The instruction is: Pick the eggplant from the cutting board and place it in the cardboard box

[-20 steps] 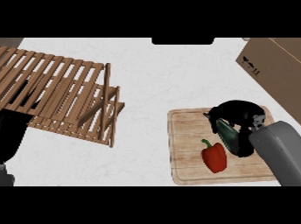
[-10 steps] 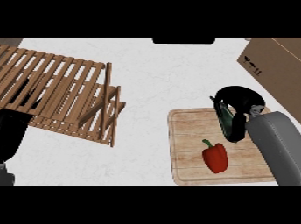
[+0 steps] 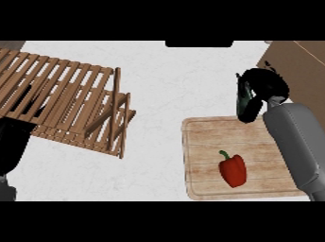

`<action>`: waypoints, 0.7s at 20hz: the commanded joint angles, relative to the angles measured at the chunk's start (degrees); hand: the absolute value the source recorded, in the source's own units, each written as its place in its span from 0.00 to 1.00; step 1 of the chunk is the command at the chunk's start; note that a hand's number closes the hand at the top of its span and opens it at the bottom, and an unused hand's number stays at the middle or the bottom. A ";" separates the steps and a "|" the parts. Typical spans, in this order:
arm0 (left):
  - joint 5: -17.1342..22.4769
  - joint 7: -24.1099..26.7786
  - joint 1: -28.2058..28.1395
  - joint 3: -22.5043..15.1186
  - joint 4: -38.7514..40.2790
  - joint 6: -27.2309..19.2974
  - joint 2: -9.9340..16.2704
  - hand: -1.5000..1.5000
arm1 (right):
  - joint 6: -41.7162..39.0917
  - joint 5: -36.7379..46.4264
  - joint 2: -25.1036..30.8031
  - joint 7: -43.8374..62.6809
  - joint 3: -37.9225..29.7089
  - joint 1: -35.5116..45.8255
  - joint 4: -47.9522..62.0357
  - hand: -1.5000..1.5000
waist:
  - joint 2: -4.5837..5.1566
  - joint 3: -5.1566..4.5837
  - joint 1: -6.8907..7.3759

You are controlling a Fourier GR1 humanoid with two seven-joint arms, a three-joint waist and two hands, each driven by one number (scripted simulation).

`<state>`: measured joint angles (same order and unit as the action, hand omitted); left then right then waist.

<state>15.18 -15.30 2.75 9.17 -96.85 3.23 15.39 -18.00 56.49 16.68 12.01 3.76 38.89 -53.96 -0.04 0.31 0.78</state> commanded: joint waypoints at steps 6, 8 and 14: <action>-0.40 0.19 -0.26 1.12 4.32 -0.20 -0.60 0.50 | 1.13 -0.20 -0.89 4.97 -0.94 3.62 -16.77 1.00 | -0.48 -0.37 -2.09; 1.21 -2.64 1.11 2.77 3.10 0.70 1.90 0.50 | 0.74 -0.59 1.01 6.68 -3.28 6.82 -19.58 1.00 | -0.44 -0.35 -1.82; -1.43 -2.92 -0.36 -0.34 -0.15 -1.17 -0.69 0.50 | 1.76 2.51 2.22 16.15 -6.23 8.37 -27.87 1.00 | -0.26 -0.31 -1.32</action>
<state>15.27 -15.33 1.85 10.36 -96.80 3.75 15.42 -16.08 58.06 17.39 23.85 -0.24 45.68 -76.79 -0.57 0.25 -0.45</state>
